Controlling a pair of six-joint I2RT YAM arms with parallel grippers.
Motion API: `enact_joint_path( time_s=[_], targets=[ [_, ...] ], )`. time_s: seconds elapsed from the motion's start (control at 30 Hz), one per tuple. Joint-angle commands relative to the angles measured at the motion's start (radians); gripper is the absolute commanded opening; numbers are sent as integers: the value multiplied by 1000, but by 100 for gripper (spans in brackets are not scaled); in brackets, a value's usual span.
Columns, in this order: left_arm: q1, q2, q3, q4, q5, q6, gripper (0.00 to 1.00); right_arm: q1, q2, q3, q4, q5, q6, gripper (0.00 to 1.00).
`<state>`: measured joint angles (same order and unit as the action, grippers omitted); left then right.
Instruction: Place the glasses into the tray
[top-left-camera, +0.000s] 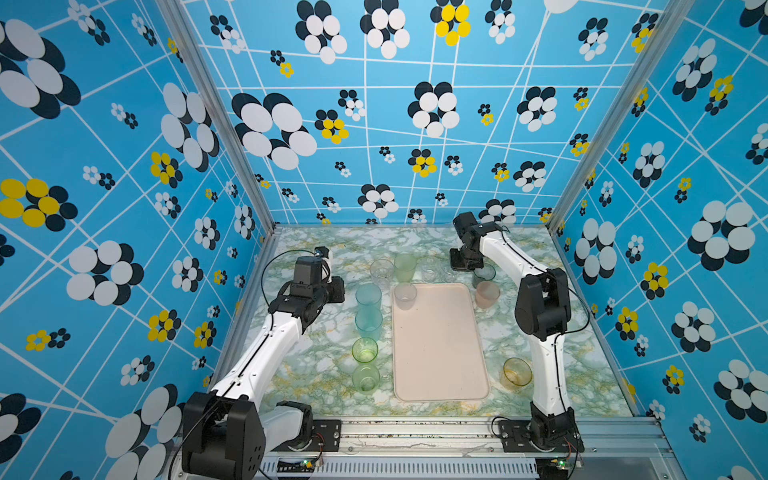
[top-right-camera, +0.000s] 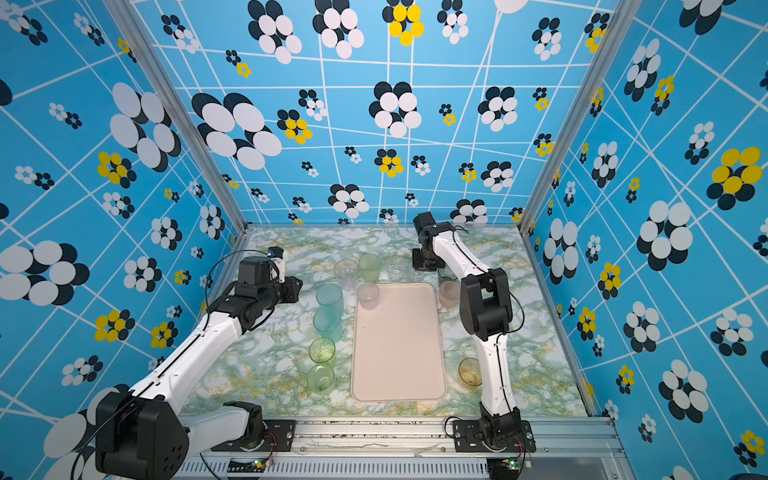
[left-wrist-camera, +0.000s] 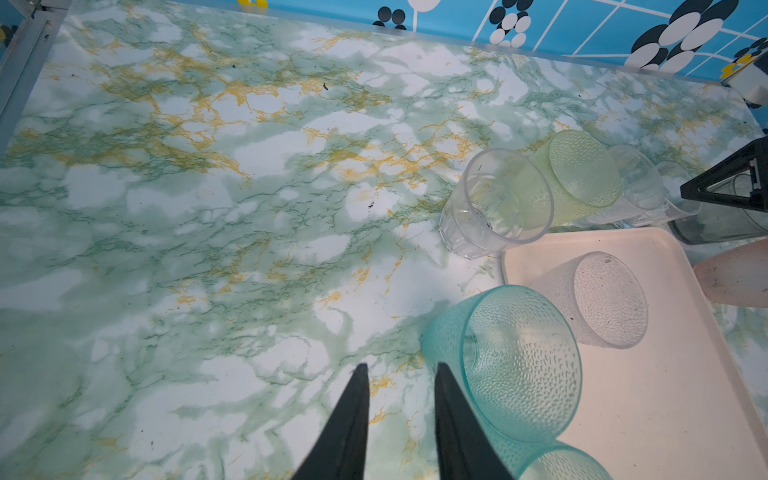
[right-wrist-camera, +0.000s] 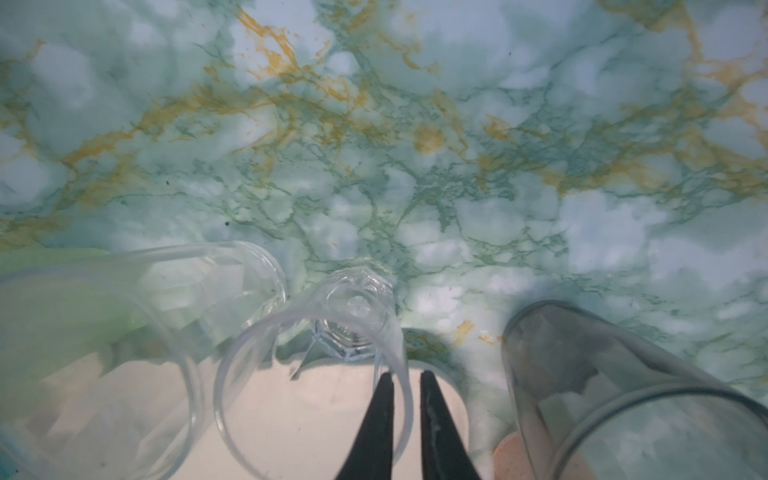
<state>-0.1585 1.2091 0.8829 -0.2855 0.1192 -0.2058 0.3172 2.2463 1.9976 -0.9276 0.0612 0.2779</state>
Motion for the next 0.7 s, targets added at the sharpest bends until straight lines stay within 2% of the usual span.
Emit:
enact_joint_path(
  time_s=[0.0,0.13,0.33,0.67],
  targets=[
    [-5,-2,26,-16,-13,19,29,-5,28,35,-18,-18,-2,12],
    [-6,-2,27,-20,-17,20,29,-6,15,24,-8,-13,-2,5],
    [-6,-1,31,-26,-18,22,29,-6,-63,-53,35,31,-6,2],
    [-6,-8,27,-43,-28,30,29,-4,-340,-293,77,22,-21,2]
  ],
)
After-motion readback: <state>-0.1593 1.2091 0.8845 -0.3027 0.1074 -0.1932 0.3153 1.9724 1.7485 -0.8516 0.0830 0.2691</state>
